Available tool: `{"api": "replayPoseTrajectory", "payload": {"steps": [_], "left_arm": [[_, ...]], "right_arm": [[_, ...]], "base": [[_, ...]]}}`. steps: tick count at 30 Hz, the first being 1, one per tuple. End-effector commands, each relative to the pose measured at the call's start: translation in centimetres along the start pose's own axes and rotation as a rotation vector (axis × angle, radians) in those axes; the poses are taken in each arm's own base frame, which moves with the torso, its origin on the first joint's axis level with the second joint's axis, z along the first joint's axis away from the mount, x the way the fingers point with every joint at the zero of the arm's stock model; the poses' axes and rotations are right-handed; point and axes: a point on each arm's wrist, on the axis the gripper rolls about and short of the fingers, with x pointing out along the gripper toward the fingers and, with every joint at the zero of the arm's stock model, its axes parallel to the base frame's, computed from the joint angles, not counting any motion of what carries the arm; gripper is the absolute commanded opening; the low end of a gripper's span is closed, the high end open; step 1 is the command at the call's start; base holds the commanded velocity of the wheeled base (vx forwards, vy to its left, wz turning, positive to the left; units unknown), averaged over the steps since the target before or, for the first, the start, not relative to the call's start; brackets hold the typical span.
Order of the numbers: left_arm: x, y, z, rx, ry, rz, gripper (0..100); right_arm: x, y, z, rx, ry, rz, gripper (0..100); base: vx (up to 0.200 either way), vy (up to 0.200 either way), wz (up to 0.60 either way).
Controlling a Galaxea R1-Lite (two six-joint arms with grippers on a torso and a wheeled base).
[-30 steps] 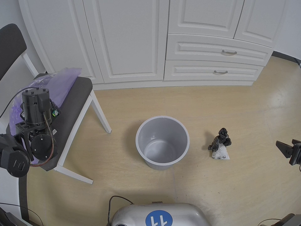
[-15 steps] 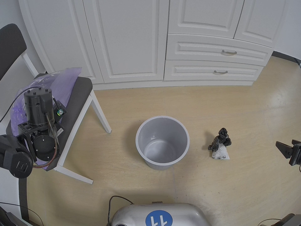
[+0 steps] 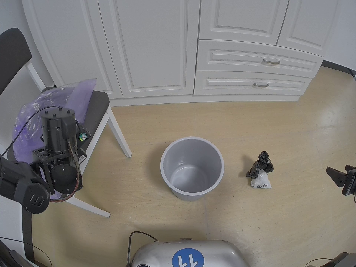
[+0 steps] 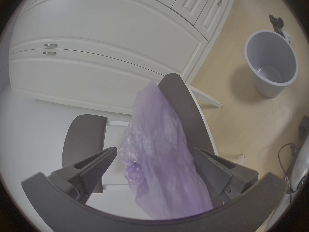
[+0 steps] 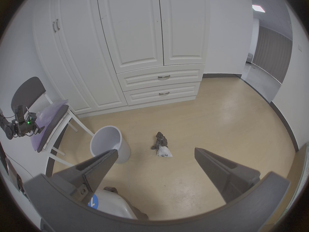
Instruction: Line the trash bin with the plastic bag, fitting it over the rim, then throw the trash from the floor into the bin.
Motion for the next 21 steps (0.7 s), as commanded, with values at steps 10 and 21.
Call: {"api": "replayPoseTrajectory", "payload": {"steps": [10, 21], "left_arm": [[-0.1, -2.4, -2.5, 0.079, 0.053, -0.050, 100], [0.6, -2.5, -4.2, 0.097, 0.114, -0.049, 100]], "right_arm": [[0.1, 0.0, -0.2, 0.000, 0.008, 0.000, 100], [0.2, 0.0, -0.2, 0.000, 0.012, 0.000, 100]], "base": [[0.000, 0.000, 0.00], [0.000, 0.000, 0.00]]}}
